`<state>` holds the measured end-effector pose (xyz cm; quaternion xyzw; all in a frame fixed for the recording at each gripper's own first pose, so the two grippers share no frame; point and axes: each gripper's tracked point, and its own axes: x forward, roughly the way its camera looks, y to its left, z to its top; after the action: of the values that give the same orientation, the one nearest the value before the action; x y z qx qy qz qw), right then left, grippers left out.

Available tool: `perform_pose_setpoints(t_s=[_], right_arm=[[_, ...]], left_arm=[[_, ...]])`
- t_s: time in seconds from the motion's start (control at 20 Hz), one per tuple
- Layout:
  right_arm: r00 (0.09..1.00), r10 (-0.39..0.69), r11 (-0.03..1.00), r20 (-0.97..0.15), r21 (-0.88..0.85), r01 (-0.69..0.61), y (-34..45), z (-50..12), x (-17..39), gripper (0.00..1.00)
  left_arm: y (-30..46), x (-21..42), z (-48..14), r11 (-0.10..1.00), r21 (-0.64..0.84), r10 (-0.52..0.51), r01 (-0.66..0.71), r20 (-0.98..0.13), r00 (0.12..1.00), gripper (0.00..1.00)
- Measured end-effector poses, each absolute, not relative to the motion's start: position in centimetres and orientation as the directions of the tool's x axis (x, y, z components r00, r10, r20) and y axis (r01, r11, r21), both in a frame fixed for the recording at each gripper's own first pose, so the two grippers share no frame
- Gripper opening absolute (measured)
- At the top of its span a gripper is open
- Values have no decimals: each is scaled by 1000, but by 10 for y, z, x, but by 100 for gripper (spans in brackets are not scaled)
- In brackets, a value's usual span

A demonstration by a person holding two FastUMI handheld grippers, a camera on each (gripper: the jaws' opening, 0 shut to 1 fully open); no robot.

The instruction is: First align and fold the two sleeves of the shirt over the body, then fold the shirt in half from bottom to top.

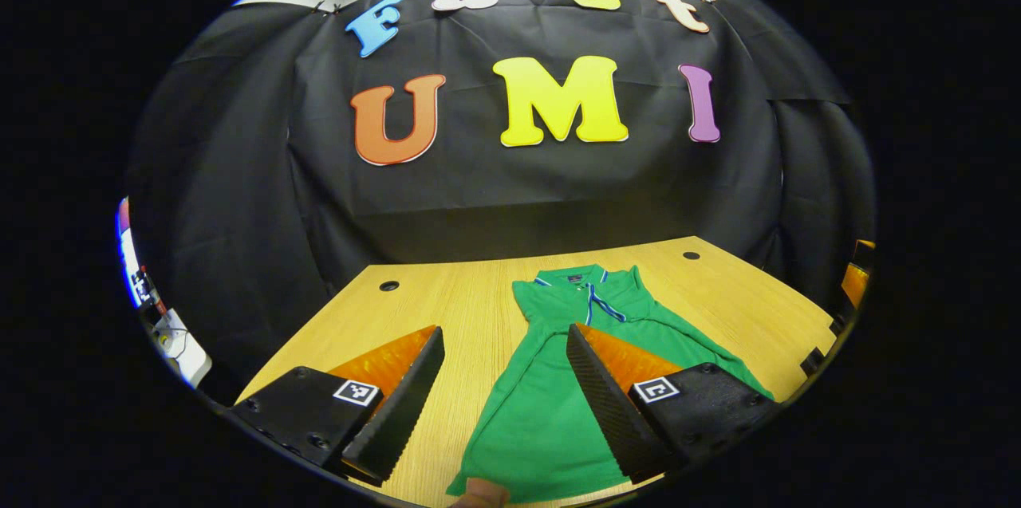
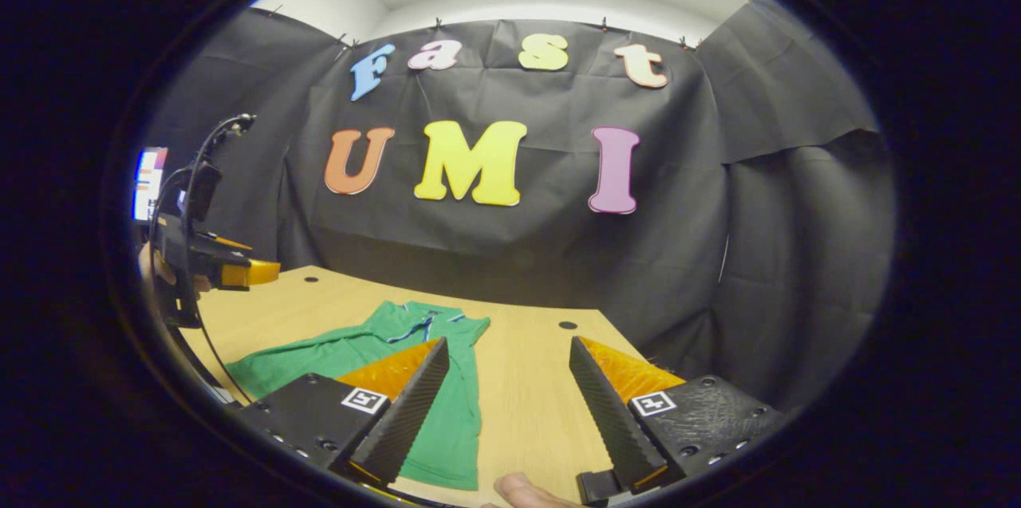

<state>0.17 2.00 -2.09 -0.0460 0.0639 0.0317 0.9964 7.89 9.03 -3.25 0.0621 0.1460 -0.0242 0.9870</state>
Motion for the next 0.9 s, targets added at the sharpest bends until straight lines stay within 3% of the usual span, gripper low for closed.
perform_pose_setpoints(t_s=[0.25,0.3,0.5,0.7,0.9], right_arm=[[976,41,991,-215,-114,-67,18,-44,6,93],[971,37,990,-236,-122,-68,17,-51,6,97],[939,41,986,-340,-141,-94,14,-82,10,95],[905,14,968,-425,-222,-119,7,-114,10,95],[858,60,966,-511,-186,-178,12,-141,4,95]], left_arm=[[125,43,-79,990,136,33,25,-409,912,100],[126,36,-94,990,138,29,39,-461,887,100],[133,11,-146,992,112,24,66,-654,756,100],[133,-7,-180,996,62,7,63,-767,641,100],[126,-23,-196,994,35,-25,102,-840,542,100]])
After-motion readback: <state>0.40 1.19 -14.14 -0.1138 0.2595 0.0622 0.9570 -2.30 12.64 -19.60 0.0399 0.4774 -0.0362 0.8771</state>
